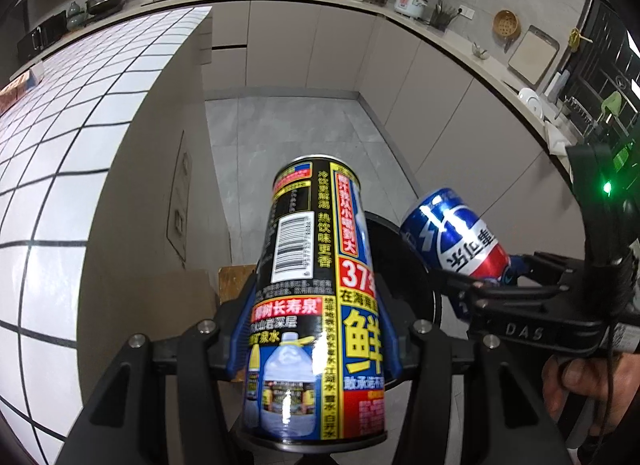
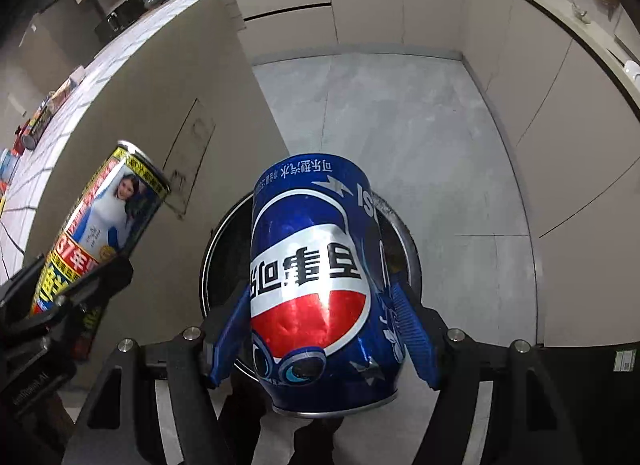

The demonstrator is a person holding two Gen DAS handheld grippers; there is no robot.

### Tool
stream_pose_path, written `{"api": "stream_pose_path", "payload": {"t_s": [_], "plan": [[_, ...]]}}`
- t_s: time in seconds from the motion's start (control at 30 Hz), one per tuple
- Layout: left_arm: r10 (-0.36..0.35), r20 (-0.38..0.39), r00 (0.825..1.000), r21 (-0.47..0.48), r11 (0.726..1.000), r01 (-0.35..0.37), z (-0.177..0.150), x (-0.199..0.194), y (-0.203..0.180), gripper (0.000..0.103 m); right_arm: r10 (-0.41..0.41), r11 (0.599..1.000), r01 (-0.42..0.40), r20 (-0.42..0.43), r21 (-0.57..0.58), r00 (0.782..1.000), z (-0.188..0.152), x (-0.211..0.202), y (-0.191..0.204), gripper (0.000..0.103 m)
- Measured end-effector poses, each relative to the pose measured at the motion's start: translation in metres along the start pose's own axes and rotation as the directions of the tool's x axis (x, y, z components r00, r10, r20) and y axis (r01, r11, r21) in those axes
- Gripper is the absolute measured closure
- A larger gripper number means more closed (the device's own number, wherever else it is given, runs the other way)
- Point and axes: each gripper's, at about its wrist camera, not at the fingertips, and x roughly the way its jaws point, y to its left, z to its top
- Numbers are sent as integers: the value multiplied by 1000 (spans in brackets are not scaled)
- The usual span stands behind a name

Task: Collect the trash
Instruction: 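Carry the yellow spray can and Pepsi can over the bin, then open both tools to drop the spray can and Pepsi can into the bin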

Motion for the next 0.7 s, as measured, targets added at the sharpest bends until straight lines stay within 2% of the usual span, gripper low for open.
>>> {"api": "stream_pose_path", "payload": {"t_s": [0.3,0.47,0.5,0.53,0.57,0.6,0.63,0.7], "plan": [[-36,-53,998,-28,999,35,-2,12,-4,50,-6,991,2,-29,-133,1000,-7,27,16,31],[-50,-75,996,-17,999,49,-3,17,-10,49,24,982,-29,-29,-186,999,-9,32,16,31],[-51,-90,995,-4,999,51,-4,21,-13,46,48,976,-52,-25,-212,999,-8,36,16,29],[-19,-100,995,3,1000,19,-3,23,-15,39,59,972,-63,-24,-224,998,-11,40,19,22],[28,-86,996,-8,1000,-29,-1,21,-13,17,24,974,-31,-37,-223,999,-12,47,15,2],[45,-51,998,-34,998,-47,1,14,-9,5,6,976,-14,-38,-216,999,-13,49,10,1],[50,-14,999,-55,997,-50,4,5,-5,5,14,979,-22,-39,-204,999,-14,48,6,1],[71,-2,997,-42,997,-71,9,-1,-3,5,18,983,-23,-25,-182,1000,-15,45,0,1]]}}
